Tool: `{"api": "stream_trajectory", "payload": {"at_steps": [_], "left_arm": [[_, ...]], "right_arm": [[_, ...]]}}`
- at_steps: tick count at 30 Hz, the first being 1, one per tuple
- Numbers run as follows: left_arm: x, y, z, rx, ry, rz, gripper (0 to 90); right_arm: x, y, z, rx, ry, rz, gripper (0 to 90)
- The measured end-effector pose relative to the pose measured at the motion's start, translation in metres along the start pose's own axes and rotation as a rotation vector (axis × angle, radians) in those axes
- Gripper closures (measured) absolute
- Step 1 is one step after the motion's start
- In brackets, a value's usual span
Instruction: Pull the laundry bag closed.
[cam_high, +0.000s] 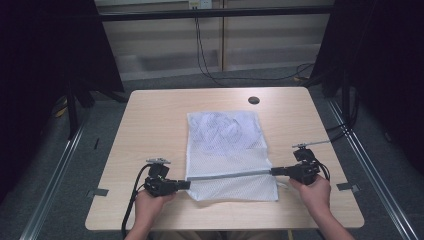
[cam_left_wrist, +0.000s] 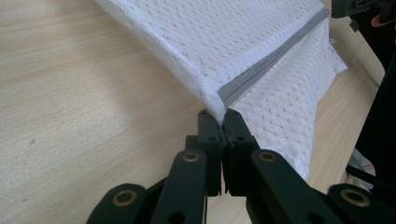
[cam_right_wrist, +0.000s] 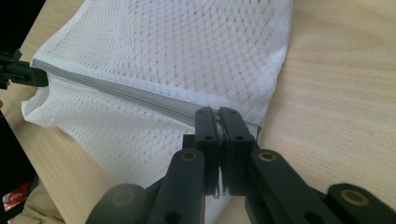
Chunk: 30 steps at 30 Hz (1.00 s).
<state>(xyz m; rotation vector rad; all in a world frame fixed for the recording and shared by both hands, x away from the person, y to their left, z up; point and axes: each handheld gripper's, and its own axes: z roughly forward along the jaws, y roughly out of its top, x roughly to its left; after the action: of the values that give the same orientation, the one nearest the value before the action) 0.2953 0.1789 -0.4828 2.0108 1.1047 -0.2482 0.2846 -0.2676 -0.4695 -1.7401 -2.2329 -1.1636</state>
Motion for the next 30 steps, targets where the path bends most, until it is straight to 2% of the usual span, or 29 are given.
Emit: {"api": "stream_trajectory", "payload": {"at_steps": [23,30], "left_arm": [[-0.0015,-0.0002,0.0005,0.005,0.009,-0.003,88.2],[-0.0009,0.0,-0.0016,-0.008,0.003,0.002,87.6]], "right_arm": [[0.0008,-0.0011,-0.0008,0.006,-0.021,-0.012,87.5],[0.0022,-0.0029,-0.0013,-0.003,-0.002,-0.011,87.2]]}}
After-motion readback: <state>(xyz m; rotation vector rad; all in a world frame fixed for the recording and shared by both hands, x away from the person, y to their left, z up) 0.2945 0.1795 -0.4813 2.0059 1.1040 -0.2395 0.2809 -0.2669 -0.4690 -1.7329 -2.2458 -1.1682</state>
